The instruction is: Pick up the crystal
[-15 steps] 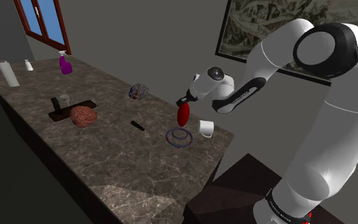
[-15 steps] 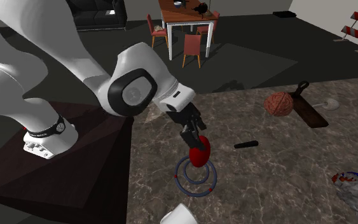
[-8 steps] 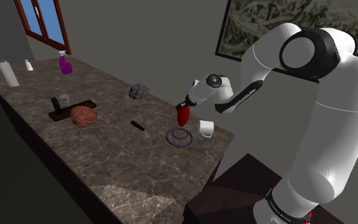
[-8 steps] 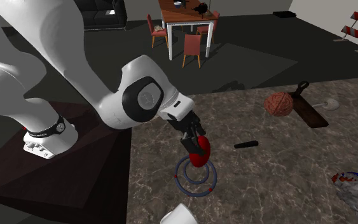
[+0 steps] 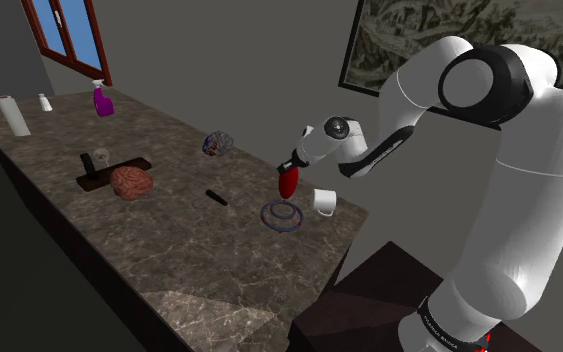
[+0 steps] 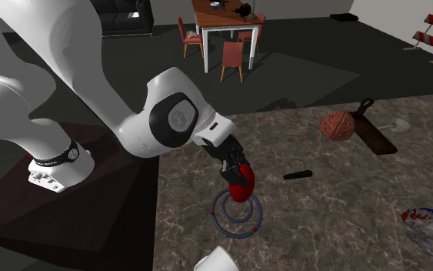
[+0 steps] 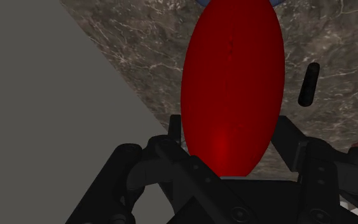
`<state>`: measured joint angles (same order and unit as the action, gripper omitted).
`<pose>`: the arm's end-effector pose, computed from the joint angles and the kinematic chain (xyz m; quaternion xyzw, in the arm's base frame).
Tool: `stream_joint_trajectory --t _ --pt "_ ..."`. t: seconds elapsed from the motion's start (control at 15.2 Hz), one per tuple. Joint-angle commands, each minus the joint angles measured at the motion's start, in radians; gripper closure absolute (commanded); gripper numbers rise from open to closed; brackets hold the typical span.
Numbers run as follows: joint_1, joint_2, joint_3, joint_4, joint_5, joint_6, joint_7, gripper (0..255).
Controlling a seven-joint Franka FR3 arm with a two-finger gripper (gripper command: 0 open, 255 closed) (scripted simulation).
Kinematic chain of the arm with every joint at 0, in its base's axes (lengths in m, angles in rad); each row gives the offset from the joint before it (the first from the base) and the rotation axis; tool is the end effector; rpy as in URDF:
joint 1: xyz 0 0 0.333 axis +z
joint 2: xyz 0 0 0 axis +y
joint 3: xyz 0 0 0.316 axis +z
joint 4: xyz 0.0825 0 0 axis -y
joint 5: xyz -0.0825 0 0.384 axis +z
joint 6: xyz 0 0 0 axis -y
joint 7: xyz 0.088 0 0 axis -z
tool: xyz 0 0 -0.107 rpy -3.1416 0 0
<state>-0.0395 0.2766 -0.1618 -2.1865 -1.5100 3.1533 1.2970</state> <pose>0.5484 -0.0197 0.2862 0.9421 0.0177 0.3246 0.0827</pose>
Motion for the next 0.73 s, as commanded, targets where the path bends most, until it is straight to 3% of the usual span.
stream_joint_trajectory --t 0.0,0.07,0.66 --pt "0.000 0.002 -0.001 -0.002 -0.002 -0.001 0.002 255" --pt "-0.002 0.003 0.004 -0.001 0.021 -0.003 -0.021 255" --pt "-0.111 -0.116 0.145 -0.095 0.452 -0.057 -0.457 255"
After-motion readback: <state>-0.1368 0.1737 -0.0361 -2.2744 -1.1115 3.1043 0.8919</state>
